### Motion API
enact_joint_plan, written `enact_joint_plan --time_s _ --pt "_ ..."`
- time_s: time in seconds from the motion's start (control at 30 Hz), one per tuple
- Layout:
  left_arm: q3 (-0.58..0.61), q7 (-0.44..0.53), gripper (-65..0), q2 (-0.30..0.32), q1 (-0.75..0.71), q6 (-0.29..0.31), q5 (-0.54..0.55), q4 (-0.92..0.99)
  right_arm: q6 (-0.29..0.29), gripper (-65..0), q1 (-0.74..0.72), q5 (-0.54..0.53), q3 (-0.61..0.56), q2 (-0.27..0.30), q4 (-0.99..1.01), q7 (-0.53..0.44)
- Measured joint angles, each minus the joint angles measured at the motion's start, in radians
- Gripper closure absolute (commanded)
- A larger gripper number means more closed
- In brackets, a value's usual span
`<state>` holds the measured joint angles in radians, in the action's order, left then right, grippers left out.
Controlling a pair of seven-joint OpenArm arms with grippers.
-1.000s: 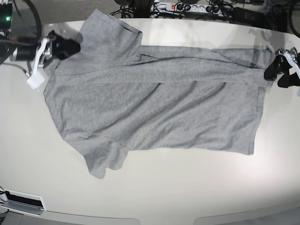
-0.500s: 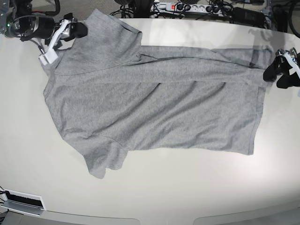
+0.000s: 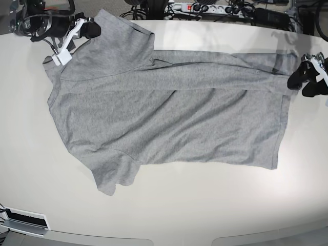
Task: Layout the t-shirt on the table in an organized manner, then fold the t-shirt properly
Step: 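Grasp the folded corner with the right gripper and pull it outward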
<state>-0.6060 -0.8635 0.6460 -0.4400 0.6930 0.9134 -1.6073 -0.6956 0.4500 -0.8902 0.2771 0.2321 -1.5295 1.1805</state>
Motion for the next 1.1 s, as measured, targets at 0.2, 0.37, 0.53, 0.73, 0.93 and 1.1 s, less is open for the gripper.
enact_joint_plan --time_s 0.2,0.37,0.53,0.73,0.93,1.1 --pt "0.0 -0.019 -38.8 0.0 0.0 0.0 -0.001 0.0 0.002 0.0 -0.01 -0.24 0.0 0.057 -0.15 0.108" --pt "0.0 -0.019 -38.8 0.0 0.0 0.0 0.003 0.0 0.003 0.0 -0.056 -0.24 -0.001 0.058 -0.232 0.111" --pt "0.0 -0.019 -38.8 0.0 0.0 0.0 0.029 0.0 0.003 0.0 -0.179 -0.241 0.0 0.059 -0.237 0.105" --pt "0.0 -0.023 -38.8 0.0 0.0 0.0 0.029 0.0 0.003 0.0 -0.288 -0.225 -0.001 0.058 -0.237 0.08" --pt "0.0 -0.023 -38.8 0.0 0.0 0.0 0.029 0.0 0.003 0.0 -0.338 -0.113 -0.002 0.055 -0.222 -0.027" --pt "0.0 -0.026 -38.8 0.0 0.0 0.0 0.029 0.0 0.003 0.0 -0.36 -0.006 -0.068 0.056 -0.178 -0.106"
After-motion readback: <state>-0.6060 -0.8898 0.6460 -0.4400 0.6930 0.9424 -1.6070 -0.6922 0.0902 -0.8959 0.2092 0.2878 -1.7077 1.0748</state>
